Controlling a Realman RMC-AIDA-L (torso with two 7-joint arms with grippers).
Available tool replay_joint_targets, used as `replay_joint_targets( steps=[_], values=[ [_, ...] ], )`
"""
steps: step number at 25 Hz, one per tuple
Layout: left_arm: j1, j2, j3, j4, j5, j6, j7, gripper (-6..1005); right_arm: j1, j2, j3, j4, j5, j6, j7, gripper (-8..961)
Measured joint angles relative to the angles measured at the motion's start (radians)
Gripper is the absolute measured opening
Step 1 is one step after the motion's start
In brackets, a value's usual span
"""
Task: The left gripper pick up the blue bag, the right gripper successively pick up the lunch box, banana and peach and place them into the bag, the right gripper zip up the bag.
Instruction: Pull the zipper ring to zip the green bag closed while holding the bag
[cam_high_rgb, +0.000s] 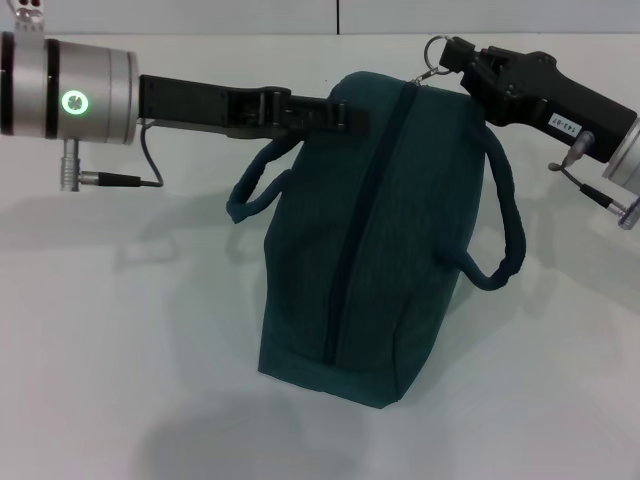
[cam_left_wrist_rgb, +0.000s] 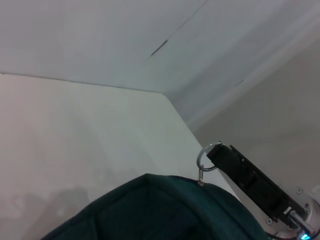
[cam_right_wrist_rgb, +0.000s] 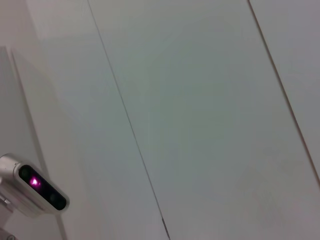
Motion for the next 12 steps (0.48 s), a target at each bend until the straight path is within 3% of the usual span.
replay_joint_targets(
  steps=[5,12],
  values=[
    [-0.003,-0.002,-0.001,0.001,0.0,-0.024,-0.001,887,0.0,0.0,0.0,0.0,0.0,0.0,0.0,84],
    [-0.01,0.005,0.021,-0.006,0.014,-0.025,0.003,628,0.0,0.0,0.0,0.0,0.0,-0.004,0.0,86]
  ],
)
